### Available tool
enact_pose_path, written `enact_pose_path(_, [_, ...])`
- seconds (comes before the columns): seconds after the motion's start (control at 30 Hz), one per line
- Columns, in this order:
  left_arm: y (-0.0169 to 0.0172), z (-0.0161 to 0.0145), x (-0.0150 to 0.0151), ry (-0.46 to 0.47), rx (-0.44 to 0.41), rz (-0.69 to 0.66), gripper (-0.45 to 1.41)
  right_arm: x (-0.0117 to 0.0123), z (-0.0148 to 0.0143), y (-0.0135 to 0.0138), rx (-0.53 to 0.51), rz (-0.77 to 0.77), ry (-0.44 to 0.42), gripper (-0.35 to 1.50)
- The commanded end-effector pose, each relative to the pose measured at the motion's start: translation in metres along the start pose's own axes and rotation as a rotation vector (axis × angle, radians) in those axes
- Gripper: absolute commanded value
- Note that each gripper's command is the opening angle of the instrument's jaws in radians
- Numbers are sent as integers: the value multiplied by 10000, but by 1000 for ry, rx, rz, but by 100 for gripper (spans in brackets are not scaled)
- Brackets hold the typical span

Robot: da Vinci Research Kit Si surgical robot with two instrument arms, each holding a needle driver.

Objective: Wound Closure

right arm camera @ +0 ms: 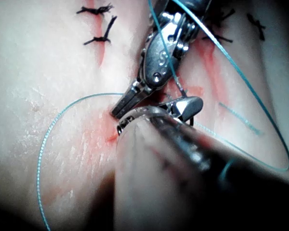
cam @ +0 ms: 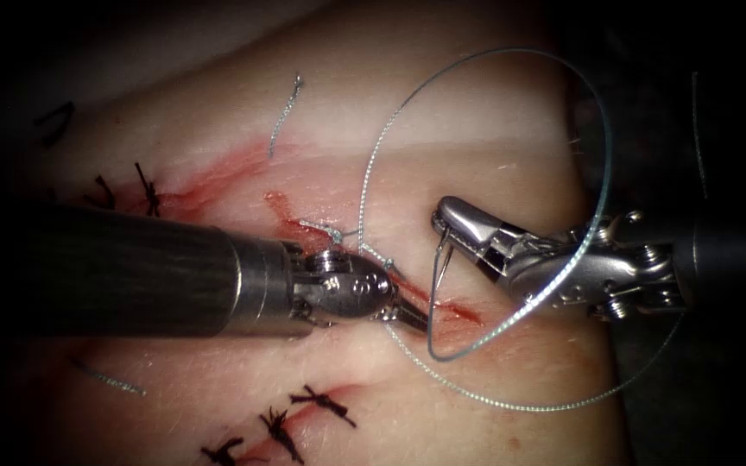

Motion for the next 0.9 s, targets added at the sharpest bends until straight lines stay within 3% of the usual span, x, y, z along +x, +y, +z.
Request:
enact_pose_path(0.03, [-1, 8, -1, 0, -1, 0, -45, 3, 7, -6, 0, 0, 1, -35])
enact_pose_path(0.57, [-1, 10, -5, -4, 7, -32, -45, 12, 13, -11, 26, 14, -1, -35])
enact_pose_path(0.9, [2, 21, -26, -80, -16, -60, -45, 6, 12, -4, 20, 26, -15, -35])
